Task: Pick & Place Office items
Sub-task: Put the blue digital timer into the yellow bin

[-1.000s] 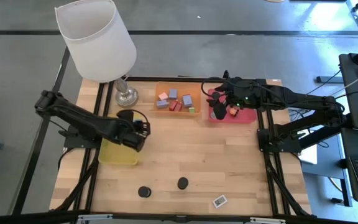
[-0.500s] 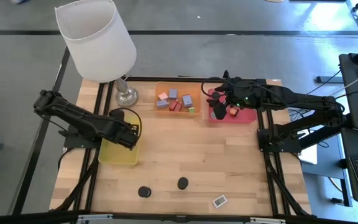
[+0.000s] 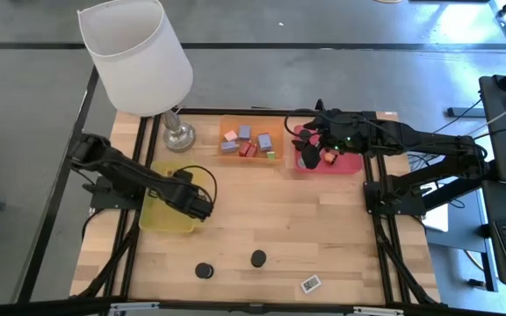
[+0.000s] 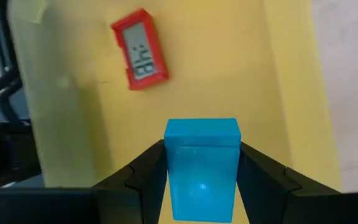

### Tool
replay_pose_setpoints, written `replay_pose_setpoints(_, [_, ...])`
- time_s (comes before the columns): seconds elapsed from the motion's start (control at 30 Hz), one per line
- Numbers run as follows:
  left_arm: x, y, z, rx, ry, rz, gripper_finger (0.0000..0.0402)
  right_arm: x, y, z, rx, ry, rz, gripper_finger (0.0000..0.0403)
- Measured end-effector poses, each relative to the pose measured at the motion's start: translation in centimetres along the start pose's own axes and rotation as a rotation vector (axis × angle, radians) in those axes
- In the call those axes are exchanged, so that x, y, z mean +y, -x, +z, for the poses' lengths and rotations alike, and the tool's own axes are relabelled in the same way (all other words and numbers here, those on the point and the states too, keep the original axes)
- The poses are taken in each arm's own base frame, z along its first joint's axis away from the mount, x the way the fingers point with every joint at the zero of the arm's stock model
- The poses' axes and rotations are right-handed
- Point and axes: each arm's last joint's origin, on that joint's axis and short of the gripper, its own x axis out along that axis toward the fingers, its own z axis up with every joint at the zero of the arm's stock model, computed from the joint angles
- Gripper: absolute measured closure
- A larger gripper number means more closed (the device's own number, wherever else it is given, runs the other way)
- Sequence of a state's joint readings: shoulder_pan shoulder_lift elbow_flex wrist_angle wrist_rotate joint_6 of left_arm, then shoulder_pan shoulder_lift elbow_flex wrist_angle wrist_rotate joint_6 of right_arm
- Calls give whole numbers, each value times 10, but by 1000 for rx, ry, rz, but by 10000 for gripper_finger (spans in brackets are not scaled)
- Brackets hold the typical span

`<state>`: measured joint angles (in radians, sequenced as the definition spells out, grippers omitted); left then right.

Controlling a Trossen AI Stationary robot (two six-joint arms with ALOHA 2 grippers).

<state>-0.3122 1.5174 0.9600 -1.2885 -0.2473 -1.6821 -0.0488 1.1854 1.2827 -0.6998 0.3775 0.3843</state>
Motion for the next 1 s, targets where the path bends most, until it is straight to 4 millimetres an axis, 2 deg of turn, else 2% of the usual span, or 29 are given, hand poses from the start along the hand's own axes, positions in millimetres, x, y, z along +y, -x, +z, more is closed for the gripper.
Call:
replay_pose_setpoints(0.23, [-17, -17, -7, 27, -70, 60, 237, 0, 0, 0, 0, 0, 0, 81])
replay_pose_setpoints(0.6, [-20, -22, -9, 52, -91, 87, 235, 0, 0, 0, 1, 0, 1, 81])
replay_pose_setpoints(1.0, [-19, -22, -10, 71, -72, 90, 183, 0, 0, 0, 1, 1, 1, 80])
